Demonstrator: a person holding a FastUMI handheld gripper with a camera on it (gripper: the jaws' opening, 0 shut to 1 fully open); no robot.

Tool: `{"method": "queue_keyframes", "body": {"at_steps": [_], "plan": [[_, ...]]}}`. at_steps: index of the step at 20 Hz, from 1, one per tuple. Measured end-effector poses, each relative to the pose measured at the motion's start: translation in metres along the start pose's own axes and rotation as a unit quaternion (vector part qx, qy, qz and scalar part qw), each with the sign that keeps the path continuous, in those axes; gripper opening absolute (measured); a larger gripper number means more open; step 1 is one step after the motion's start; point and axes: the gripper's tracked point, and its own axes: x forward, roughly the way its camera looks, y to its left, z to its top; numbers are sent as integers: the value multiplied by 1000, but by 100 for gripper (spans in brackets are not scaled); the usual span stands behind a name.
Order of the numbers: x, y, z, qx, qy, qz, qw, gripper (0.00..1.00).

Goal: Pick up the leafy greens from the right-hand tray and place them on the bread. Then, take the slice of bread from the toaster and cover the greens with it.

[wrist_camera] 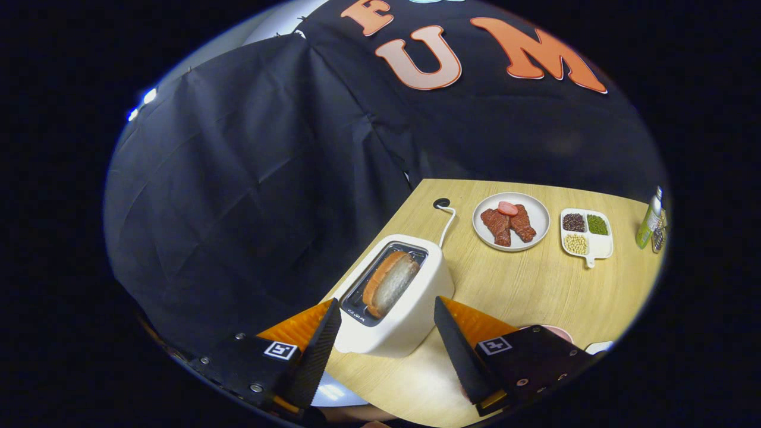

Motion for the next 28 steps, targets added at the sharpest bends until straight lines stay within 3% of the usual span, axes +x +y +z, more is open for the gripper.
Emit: {"method": "queue_keyframes", "body": {"at_steps": [9,12,15,18,21,24,26,28], "plan": [[60,13,5,10,51,-4,999,95],[76,3,3,7,64,-28,998,91],[86,4,2,24,73,-26,997,84],[87,-11,-6,39,97,-53,993,67],[87,-10,-7,60,110,-44,991,53],[84,-15,-1,57,98,-43,993,25],[80,-11,-3,55,93,-28,994,12],[70,-8,0,56,81,-13,995,8]]}}
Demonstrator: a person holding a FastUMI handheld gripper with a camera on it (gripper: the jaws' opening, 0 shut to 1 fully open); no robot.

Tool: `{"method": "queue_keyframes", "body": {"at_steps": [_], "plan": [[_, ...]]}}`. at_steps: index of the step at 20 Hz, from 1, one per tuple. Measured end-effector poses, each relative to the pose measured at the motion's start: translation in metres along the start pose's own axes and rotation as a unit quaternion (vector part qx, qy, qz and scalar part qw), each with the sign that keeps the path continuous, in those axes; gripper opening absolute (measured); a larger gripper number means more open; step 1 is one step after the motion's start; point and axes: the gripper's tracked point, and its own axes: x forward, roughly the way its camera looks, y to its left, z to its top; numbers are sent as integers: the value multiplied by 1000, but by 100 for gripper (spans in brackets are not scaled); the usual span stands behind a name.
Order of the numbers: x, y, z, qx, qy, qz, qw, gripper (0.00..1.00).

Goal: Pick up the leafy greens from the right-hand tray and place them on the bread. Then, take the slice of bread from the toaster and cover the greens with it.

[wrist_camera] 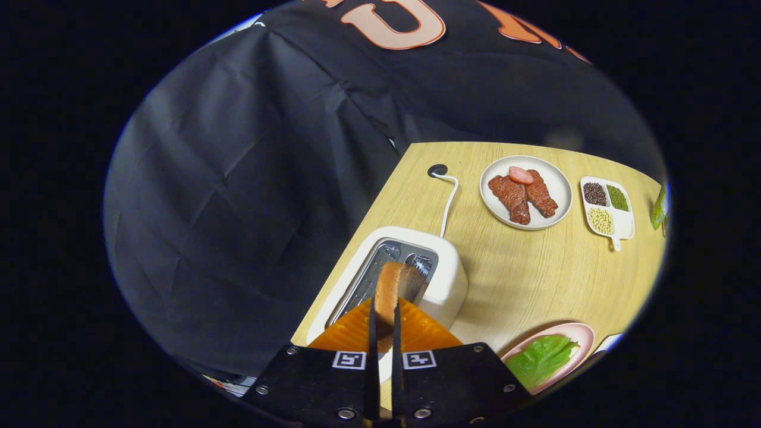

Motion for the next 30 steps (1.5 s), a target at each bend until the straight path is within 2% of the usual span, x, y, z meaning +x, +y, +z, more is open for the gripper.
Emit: {"method": "queue_keyframes", "body": {"at_steps": [7,9,15,23,30], "plan": [[-58,1,11,1,-60,40,997,6],[-76,5,11,9,-73,65,995,6],[-122,-14,-5,15,-100,83,991,6],[-150,-71,-37,41,-121,63,990,6],[-147,-116,-71,67,-115,47,990,6]]}}
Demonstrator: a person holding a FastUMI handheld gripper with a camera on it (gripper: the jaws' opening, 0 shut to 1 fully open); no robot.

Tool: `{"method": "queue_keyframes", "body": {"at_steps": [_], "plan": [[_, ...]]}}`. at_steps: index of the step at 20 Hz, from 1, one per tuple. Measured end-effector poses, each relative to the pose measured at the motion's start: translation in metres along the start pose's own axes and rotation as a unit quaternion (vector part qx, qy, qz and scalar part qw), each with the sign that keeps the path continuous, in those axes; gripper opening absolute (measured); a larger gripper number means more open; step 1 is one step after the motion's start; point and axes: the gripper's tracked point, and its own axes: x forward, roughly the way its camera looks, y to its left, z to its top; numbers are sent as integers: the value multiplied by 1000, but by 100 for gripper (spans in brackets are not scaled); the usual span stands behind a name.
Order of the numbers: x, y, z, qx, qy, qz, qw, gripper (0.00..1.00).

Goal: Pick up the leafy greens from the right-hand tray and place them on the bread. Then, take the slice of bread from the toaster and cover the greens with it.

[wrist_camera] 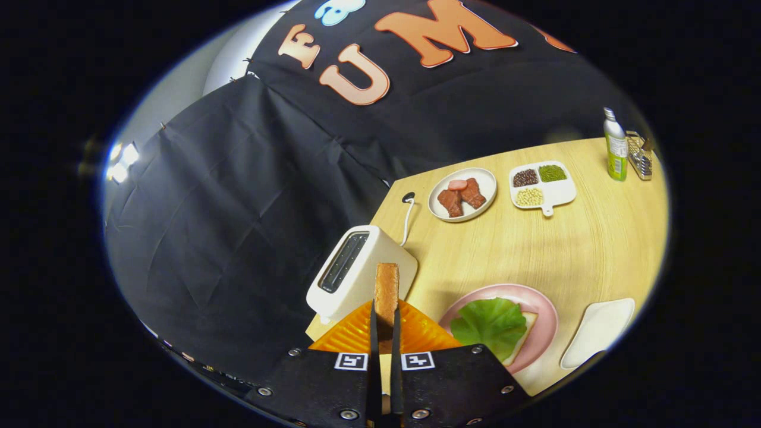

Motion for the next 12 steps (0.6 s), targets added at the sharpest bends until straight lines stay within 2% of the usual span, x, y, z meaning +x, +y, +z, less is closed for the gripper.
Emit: {"method": "queue_keyframes", "body": {"at_steps": [12], "plan": [[6,-84,-56,59,22,-41,997,6]]}}
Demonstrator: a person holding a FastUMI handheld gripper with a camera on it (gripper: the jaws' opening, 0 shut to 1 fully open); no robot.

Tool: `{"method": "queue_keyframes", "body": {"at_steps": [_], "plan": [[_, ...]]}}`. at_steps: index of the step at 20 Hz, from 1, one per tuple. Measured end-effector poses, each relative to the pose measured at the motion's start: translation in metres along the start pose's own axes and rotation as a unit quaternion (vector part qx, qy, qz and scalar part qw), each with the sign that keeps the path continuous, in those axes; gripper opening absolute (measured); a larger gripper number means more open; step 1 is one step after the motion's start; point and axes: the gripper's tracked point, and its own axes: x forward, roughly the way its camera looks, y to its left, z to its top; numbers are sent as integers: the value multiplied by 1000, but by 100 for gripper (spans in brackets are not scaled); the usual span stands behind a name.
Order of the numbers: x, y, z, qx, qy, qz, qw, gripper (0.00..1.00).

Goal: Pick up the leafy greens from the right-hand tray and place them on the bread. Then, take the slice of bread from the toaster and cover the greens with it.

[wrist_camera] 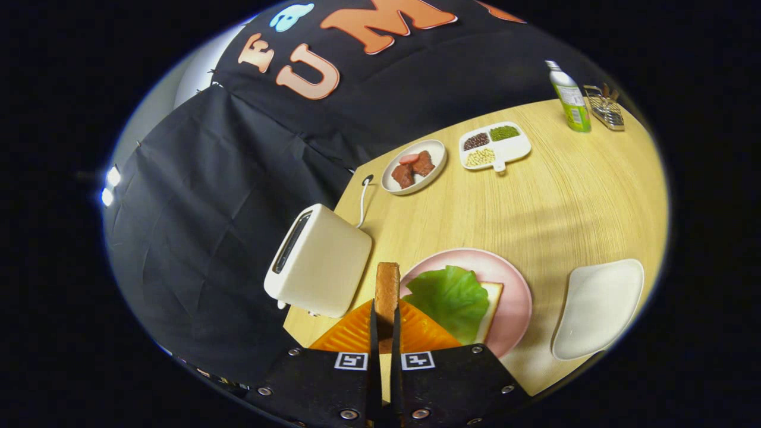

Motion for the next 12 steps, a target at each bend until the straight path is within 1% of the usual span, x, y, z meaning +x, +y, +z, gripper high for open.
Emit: {"method": "queue_keyframes", "body": {"at_steps": [5,9,12], "plan": [[1,-30,-10,19,-5,-18,1000,6],[5,-47,-16,-3,-8,-44,999,6],[5,-52,-17,-11,-13,-50,999,6]]}}
